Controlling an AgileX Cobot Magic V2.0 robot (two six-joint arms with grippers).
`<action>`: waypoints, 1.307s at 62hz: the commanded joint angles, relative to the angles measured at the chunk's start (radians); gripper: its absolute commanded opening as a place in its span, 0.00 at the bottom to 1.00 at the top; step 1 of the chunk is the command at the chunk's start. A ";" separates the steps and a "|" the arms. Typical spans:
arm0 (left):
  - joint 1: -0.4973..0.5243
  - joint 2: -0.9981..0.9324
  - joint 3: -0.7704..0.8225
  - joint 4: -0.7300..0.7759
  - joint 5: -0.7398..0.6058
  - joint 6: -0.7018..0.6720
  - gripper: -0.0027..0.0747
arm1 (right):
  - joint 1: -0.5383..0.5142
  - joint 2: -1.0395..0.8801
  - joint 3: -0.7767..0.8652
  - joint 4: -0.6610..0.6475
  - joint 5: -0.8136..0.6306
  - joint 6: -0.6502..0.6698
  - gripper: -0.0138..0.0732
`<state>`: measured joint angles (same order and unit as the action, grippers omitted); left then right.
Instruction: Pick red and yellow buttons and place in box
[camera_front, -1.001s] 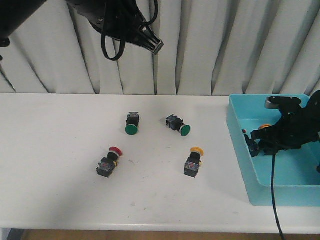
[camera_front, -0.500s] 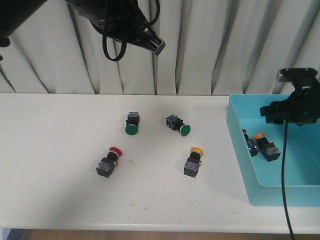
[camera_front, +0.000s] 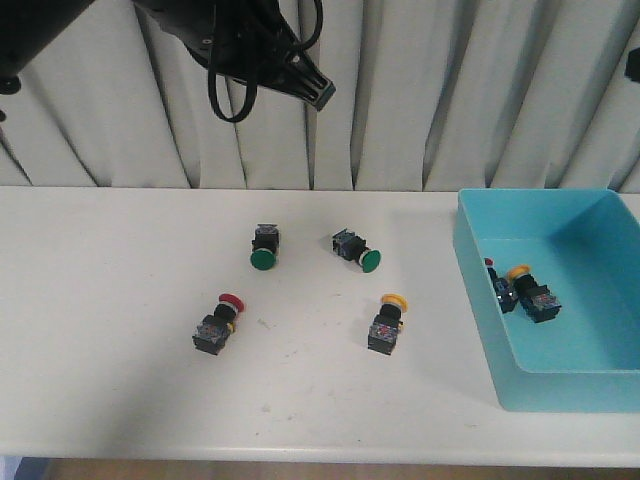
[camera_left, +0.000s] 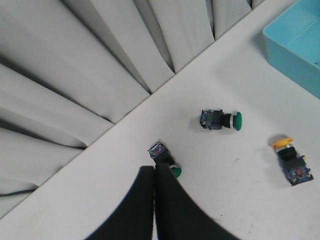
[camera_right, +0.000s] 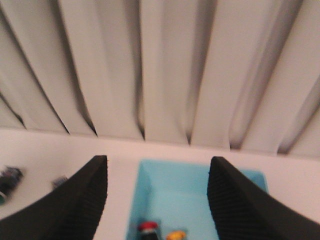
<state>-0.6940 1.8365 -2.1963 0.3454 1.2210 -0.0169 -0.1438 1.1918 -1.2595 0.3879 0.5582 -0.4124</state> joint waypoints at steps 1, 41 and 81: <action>0.000 -0.049 -0.030 0.005 -0.059 -0.011 0.03 | -0.002 -0.146 0.024 0.108 -0.081 -0.087 0.62; 0.000 -0.075 -0.030 -0.015 -0.044 0.027 0.03 | 0.196 -0.585 0.471 0.198 -0.330 -0.315 0.15; -0.001 -0.067 -0.030 -0.035 -0.028 0.011 0.03 | 0.196 -0.585 0.471 0.216 -0.400 -0.315 0.15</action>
<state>-0.6940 1.8145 -2.1963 0.3008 1.2404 0.0077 0.0509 0.6068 -0.7611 0.5915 0.2243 -0.7188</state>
